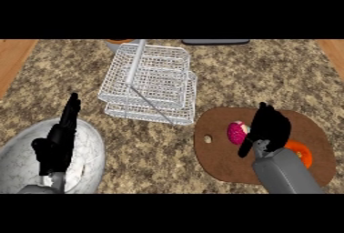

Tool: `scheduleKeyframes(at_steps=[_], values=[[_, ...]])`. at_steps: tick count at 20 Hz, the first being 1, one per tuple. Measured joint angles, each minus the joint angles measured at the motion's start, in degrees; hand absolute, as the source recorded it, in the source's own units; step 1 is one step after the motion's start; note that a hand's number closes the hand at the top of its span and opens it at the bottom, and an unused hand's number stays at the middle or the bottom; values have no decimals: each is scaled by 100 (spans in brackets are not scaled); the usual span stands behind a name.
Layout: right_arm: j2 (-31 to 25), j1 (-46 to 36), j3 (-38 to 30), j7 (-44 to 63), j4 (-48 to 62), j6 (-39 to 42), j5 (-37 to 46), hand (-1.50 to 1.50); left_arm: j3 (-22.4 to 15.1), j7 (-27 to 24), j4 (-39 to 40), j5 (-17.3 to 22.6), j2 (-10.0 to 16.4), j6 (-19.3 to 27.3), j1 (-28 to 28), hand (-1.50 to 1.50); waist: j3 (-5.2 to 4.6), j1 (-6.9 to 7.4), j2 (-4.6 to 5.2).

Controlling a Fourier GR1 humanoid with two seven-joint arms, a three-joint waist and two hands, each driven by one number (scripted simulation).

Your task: Pick the cupcake from the cutting board and place it in the tiered basket

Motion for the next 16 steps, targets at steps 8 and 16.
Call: scheduleKeyframes(at_steps=[8, 16], values=[[205, -20, -149, -339, 164, 86, 329, 150, 28, -78, 5, -38, -23, -9, 3, 0, -9, 6, -16], [183, -284, 3, -635, 385, 197, 984, 150, 7, -150, 13, -86, -75, -29, -6, 0, -6, 34, -20]])
